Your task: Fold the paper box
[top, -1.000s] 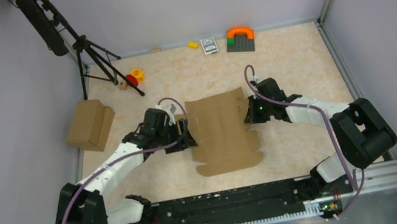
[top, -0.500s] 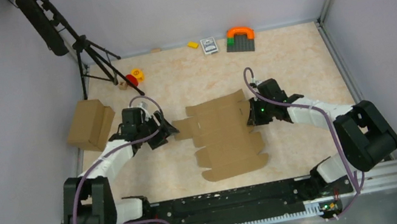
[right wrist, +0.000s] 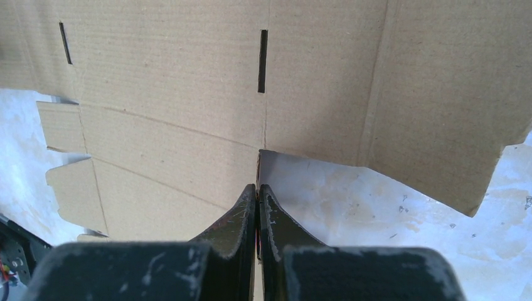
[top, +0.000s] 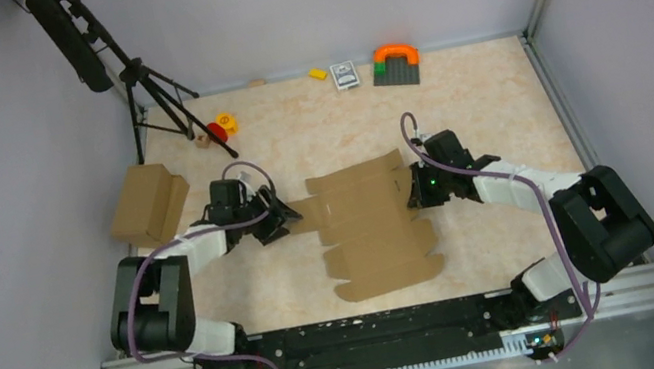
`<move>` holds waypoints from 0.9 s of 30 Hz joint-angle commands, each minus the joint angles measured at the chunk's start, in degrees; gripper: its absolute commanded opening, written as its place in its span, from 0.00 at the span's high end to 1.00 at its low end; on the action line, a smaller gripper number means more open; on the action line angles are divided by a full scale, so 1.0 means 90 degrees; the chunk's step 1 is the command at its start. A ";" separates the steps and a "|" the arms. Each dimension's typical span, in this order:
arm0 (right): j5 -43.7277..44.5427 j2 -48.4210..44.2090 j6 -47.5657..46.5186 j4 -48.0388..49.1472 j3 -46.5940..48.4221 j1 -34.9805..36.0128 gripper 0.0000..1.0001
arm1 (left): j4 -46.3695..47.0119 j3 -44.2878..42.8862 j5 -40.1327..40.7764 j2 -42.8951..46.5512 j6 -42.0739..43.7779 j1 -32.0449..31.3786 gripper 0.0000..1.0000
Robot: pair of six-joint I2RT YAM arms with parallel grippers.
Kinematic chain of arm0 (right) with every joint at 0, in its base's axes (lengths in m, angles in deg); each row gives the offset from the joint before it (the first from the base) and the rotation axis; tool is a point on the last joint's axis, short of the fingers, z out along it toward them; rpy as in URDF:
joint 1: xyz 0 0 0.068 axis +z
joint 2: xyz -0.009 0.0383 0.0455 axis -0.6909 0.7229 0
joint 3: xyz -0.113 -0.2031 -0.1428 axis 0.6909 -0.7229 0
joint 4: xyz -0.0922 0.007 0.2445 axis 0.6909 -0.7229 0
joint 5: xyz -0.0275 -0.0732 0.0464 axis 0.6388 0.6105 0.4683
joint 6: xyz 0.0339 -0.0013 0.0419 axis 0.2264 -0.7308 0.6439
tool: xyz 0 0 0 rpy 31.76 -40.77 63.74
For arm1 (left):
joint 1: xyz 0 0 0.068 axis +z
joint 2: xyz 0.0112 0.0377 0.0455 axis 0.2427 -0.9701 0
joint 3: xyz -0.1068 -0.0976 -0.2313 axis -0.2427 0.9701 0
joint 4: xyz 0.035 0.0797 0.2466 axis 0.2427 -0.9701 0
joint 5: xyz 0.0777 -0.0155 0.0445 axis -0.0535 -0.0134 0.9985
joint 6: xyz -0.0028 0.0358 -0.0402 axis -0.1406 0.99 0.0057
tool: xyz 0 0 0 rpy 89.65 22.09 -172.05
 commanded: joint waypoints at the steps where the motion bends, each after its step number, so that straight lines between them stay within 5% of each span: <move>1: -0.0157 -0.0183 -0.0155 0.0099 0.0198 0.0043 1.00 | 0.0851 0.0085 -0.0089 -0.0247 -0.0278 -0.0016 0.42; 9: -0.0120 -0.0008 -0.0232 -0.0004 0.0382 0.0043 0.95 | 0.1558 -0.0007 -0.0230 -0.0775 -0.0281 -0.0130 0.98; 15: 0.0322 -0.0020 -0.0194 -0.0329 0.0775 0.0043 0.55 | 0.1389 0.0253 0.0308 0.0266 0.0139 -0.0367 1.00; 21: 0.0491 -0.0486 -0.0259 -0.0460 0.1042 0.0049 0.35 | 0.0881 0.0474 0.1401 0.1661 0.0820 -0.1180 1.00; 23: 0.0682 -0.0483 0.0008 -0.0803 0.1351 0.0043 0.15 | 0.0787 0.0599 0.1733 0.2070 0.0979 -0.1468 1.00; 27: 0.1195 -0.0608 0.0972 -0.1456 0.2066 0.0043 0.07 | 0.0907 0.1005 0.2155 0.2845 0.1222 -0.1824 1.00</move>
